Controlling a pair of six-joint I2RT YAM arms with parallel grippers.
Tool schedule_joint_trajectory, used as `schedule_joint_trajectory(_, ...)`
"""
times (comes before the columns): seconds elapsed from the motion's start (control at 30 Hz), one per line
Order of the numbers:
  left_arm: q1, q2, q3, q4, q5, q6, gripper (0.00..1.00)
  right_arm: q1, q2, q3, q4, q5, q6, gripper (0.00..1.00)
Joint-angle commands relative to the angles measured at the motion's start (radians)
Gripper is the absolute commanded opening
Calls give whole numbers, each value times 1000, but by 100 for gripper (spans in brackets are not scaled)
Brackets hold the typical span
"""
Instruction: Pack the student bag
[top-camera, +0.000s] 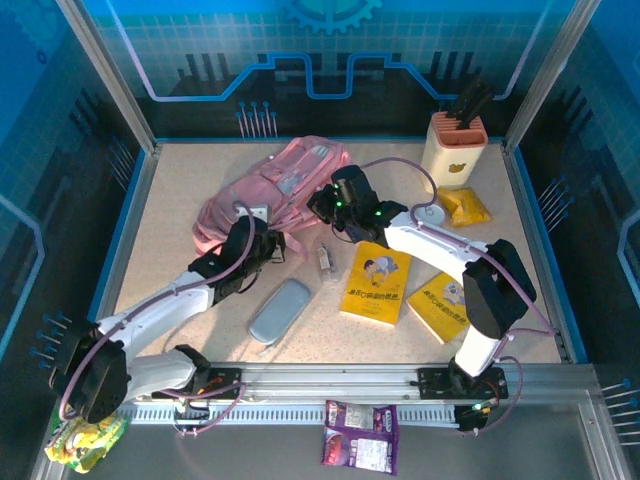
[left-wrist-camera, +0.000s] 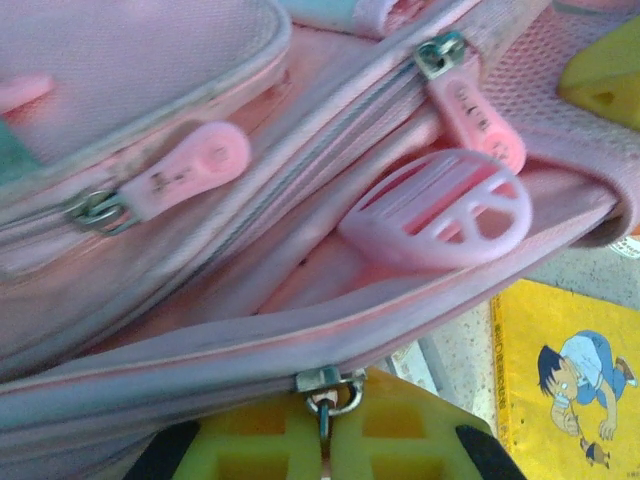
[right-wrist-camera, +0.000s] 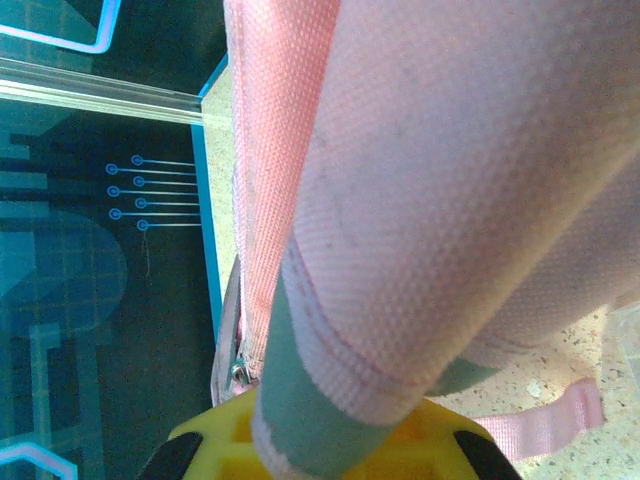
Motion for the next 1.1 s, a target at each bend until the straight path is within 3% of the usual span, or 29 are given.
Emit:
schedule_joint_trajectory(0.0,41,-66,-37,-109,14,-2,0,-40,-21,49,9,-7,-76,0)
schedule_joint_trajectory(0.13,57,-81,-15,-160,81,-2,0,-63,36,94,-14,-68,-123,0)
schedule_joint_trajectory(0.3,58,-16,23,-229,85,-5,0,-90,91,150,-49,-116,-188,0)
schedule_joint_trajectory(0.47,25,49,62,-207,179,-51,0,-123,158,202,-66,-173,-232,0)
schedule_joint_trajectory(0.57,19,79,80,-208,136,-81,0,-146,187,216,-82,-215,-248,4)
schedule_joint_trajectory(0.7,18,113,109,-208,107,-91,0,-152,191,213,-122,-252,-301,15)
schedule_joint_trajectory(0.8,18,137,129,-184,118,-98,0,-149,170,167,-127,-289,-320,30)
schedule_joint_trajectory(1.07,19,174,167,-187,122,-102,0,-127,20,-73,-93,-342,-270,59)
